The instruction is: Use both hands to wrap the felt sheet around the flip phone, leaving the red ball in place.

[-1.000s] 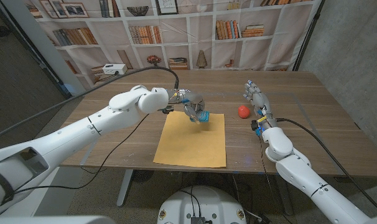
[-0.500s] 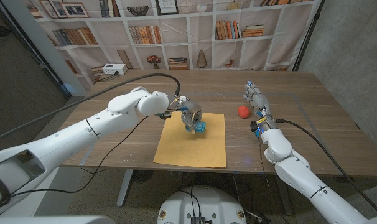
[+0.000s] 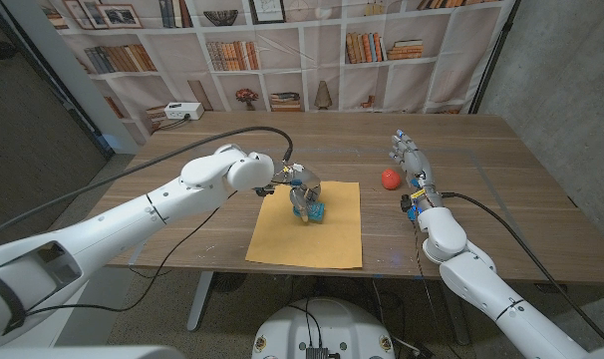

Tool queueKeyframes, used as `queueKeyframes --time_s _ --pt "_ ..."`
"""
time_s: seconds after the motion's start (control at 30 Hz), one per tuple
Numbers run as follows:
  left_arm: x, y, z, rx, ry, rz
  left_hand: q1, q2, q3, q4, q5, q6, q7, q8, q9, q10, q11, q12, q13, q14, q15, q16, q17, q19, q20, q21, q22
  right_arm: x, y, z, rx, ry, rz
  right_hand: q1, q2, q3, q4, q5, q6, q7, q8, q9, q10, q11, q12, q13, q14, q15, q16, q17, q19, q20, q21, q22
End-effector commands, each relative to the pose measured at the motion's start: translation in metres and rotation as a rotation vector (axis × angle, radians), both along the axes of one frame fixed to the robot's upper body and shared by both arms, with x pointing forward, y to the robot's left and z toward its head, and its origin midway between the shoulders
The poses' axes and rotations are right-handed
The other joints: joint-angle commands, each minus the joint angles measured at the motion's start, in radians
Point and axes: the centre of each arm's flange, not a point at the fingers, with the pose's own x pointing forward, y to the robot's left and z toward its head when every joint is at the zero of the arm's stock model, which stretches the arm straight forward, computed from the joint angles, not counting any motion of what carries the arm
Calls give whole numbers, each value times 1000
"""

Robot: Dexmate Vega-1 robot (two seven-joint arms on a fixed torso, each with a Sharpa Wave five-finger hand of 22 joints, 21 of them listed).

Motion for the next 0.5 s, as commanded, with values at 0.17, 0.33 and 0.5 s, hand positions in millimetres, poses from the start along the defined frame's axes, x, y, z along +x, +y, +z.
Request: queueKeyframes --time_s 0.17,0.33,0.5 --pt "7 -7 -6 68 31 30 42 123 -13 56 -3 97 -130 4 11 128 -142 -41 144 92 -191 -41 -19 -14 -26 23 -30 1 -3 -1 -5 -1 -7 -3 4 -6 -2 9 5 -1 -3 3 9 4 -6 2 8 -4 -2 3 1 -2 5 4" --pt "3 -9 -4 83 25 45 -12 98 -32 71 1 82 -127 -15 0 125 -134 -54 130 87 -193 -58 -27 -26 -20 25 -43 1 -4 0 -4 -4 -3 -2 4 -6 -3 9 5 -1 -3 3 9 2 -6 2 9 -4 -3 3 1 -2 5 4" --pt "-3 -11 -3 120 -61 67 -31 88 -32 65 9 38 -137 -51 -11 82 -126 -82 115 38 -188 -93 -35 -74 0 15 -55 1 -5 1 -4 -9 -2 -4 4 -7 -3 9 5 -1 -3 3 10 2 -6 2 10 -3 -3 3 2 -2 5 4"
